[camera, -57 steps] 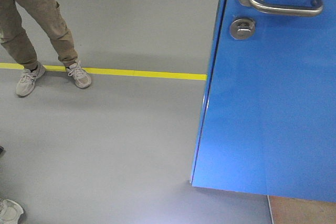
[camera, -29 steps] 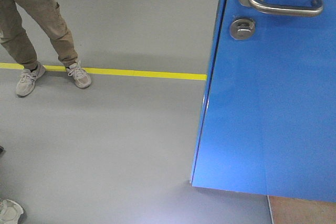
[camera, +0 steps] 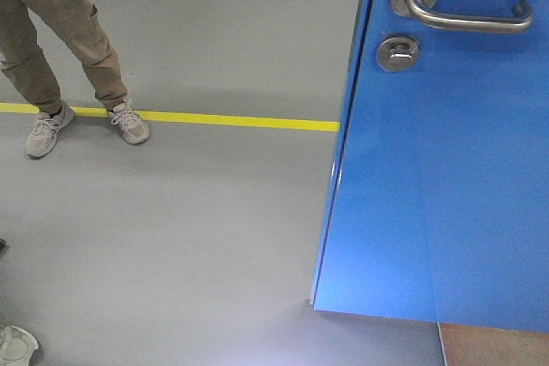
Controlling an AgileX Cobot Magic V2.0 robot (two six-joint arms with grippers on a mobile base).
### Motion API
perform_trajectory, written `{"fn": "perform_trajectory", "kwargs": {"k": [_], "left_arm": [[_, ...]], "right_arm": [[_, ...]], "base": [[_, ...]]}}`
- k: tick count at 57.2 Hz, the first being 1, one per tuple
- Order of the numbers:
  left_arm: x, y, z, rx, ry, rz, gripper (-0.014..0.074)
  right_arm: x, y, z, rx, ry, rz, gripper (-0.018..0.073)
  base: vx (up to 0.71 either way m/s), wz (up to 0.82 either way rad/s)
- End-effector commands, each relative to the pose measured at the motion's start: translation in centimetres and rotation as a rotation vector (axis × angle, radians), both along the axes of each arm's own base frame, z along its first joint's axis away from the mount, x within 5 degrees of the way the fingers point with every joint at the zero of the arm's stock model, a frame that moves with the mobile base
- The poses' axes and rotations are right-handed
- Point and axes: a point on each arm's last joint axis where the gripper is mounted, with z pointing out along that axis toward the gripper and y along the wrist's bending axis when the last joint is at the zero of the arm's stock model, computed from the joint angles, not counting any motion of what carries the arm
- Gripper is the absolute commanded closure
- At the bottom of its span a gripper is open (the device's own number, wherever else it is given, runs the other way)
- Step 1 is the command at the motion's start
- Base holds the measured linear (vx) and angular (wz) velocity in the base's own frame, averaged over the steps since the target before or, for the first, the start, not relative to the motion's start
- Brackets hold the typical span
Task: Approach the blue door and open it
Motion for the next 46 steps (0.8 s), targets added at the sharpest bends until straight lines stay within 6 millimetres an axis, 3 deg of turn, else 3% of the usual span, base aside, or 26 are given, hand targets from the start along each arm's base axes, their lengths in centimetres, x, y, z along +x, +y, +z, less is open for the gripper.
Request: {"fn": "perform_trajectory", "kwargs": {"k": [1, 15, 29, 46], "left_arm": [[0.0, -0.1, 1.7, 0.005, -0.120, -0.010, 0.0524], [0.0, -0.1, 1.7, 0.005, -0.120, -0.010, 0.0524], [0.0, -0.1, 1.7, 0.005, -0.120, -0.010, 0.0524], [0.0, -0.1, 1.7, 0.005, -0.120, -0.010, 0.0524]], "right_arm": [[-3.3, -0.6, 0.5, -0.181, -0.123, -0.030, 0.0551], [-10.3, -0.4, -6.4, -0.280, -0.147, -0.061, 0.0551], [-14.1, 0.2, -13.1, -0.265, -0.134, -0.054, 0.0551], [-17.5, 0.8, -18.2, -0.179, -0.239, -0.073, 0.0551]], "base": [[0.00, 0.00], [0.00, 0.00], [0.00, 0.00], [0.00, 0.00]]}}
